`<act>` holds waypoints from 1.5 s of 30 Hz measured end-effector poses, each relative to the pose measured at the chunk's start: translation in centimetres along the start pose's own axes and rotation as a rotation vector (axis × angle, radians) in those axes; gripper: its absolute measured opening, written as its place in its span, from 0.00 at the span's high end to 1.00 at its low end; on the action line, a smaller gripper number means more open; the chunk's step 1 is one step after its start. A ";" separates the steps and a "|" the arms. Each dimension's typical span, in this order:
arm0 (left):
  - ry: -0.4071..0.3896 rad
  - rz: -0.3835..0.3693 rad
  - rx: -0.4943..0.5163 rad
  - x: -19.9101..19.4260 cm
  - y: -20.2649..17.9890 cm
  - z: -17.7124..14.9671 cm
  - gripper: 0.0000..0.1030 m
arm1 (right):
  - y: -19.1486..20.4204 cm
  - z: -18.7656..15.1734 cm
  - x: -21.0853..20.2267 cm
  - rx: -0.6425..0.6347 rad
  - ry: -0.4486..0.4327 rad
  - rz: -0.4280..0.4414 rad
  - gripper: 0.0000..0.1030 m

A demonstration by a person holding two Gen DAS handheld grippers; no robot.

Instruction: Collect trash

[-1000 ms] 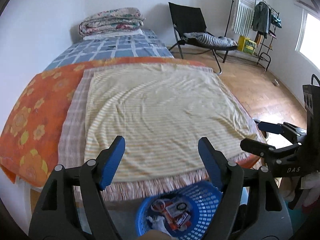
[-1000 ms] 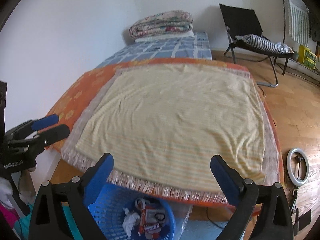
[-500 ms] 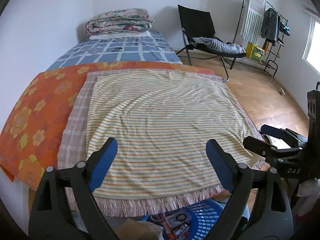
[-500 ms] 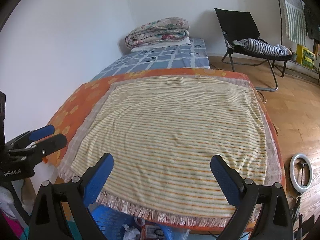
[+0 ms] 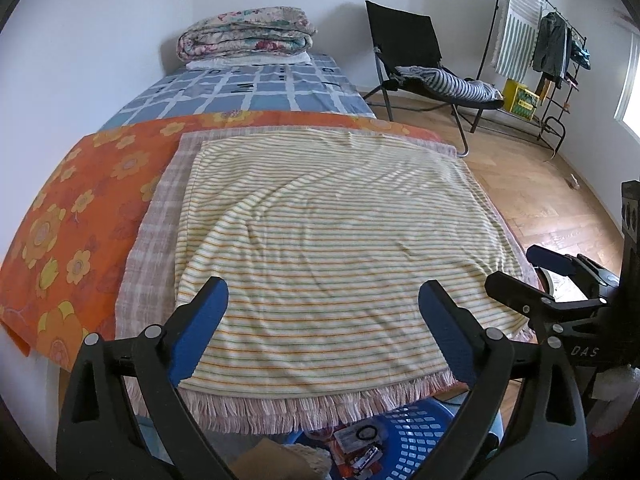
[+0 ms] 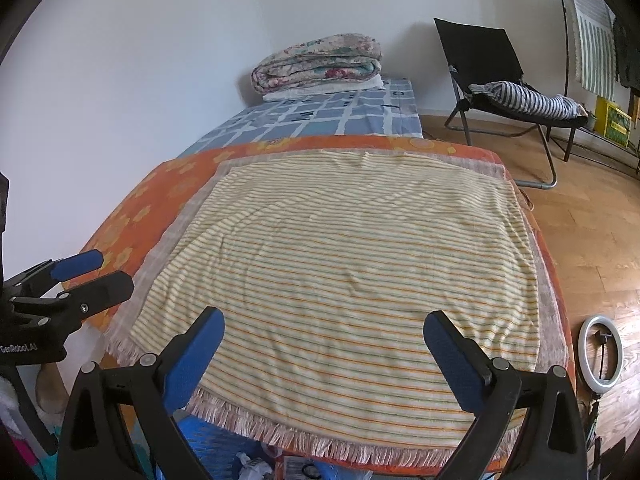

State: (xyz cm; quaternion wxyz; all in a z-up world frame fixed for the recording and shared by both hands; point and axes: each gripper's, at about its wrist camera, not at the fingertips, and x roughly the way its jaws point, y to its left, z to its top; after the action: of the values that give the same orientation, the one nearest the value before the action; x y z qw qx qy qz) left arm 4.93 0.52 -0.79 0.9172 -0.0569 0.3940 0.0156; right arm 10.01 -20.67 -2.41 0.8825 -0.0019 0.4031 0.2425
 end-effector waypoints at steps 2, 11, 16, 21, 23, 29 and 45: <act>0.000 0.001 0.004 0.0 -0.1 -0.2 0.04 | -0.1 -0.1 -0.1 0.006 -0.001 -0.001 0.01; 0.005 0.009 0.009 -0.1 -0.1 -0.6 0.03 | -0.5 -0.1 -0.3 0.023 -0.004 -0.002 0.01; 0.004 0.011 0.012 -0.1 -0.1 -0.7 0.03 | -0.5 -0.2 -0.2 0.023 0.001 0.001 0.01; 0.004 0.009 0.009 -0.1 -0.1 -0.7 0.03 | -0.7 -0.3 -0.1 0.032 0.005 0.001 0.01; 0.004 0.010 0.009 -0.1 -0.1 -0.7 0.03 | -0.7 -0.3 -0.1 0.036 0.006 0.001 0.01; 0.005 0.009 0.011 -0.1 -0.1 -0.7 0.03 | -0.7 -0.3 0.1 0.041 0.013 0.004 0.01; 0.007 0.010 0.011 -0.2 -0.1 -0.8 0.03 | -0.6 -0.7 0.4 0.048 0.029 0.005 0.01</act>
State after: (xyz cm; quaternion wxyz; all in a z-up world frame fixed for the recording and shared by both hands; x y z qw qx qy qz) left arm 4.25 0.38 -1.15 0.9161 -0.0501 0.3974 0.0177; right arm 10.01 -21.14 -3.29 0.8758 0.0168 0.4214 0.2347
